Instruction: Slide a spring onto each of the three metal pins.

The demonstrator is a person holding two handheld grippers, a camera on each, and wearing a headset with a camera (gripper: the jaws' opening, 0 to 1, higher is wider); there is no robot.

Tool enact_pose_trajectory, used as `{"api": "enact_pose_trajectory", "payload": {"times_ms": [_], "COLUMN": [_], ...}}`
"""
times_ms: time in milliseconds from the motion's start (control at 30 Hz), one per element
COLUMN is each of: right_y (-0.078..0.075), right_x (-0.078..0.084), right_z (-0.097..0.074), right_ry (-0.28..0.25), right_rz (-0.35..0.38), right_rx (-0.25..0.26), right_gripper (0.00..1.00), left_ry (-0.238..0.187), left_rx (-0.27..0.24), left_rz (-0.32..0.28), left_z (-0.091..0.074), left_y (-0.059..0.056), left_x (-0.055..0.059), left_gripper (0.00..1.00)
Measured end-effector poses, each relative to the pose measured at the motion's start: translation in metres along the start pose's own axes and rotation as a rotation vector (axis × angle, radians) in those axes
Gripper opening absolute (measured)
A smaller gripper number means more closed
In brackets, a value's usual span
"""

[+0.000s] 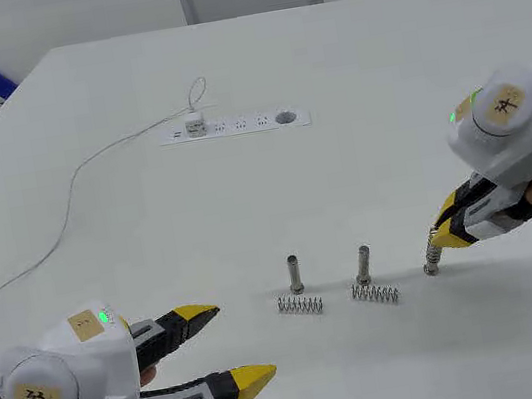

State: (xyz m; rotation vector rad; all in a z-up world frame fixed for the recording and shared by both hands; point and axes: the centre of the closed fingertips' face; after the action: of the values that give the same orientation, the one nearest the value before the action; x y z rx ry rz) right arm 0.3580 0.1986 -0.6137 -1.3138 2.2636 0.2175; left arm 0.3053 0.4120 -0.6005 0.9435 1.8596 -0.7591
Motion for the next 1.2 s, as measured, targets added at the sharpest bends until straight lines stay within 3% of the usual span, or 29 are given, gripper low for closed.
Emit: {"api": "enact_pose_trajectory", "payload": {"times_ms": [633,767,967,1200], "right_y": [0.002,0.005,0.006,0.013], "right_x": [0.013,0.013,0.003,-0.023], "right_z": [0.013,0.012,0.002,-0.007], "right_ry": [0.035,0.03,0.007,-0.043], "right_rz": [0.018,0.009,-0.015,-0.067], "right_rx": [-0.011,-0.006,0.021,0.033], "right_gripper": [0.12,0.18,0.2,0.2], "left_ry": [-0.001,-0.001,0.001,0.002], "left_rx": [0.0,0.0,0.002,0.003], "left_rz": [-0.001,0.001,0.002,0.004], "left_z": [0.001,0.001,0.001,0.001], "left_y": [-0.001,-0.002,-0.002,-0.004], "left_x": [-0.001,-0.002,-0.002,-0.002], "left_gripper": [0.56,0.56,0.56,0.56]}}
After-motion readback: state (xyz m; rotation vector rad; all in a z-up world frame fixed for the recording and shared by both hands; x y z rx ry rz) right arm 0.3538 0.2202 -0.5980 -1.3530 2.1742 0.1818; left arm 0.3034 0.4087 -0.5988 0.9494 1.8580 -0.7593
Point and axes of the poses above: the centre of the closed fingertips' face, and the gripper's own axes: z roughly forward along the fingers, y roughly to its left, x roughly out of its underside, and after that the axes turned 4 degrees about -z, right-handed
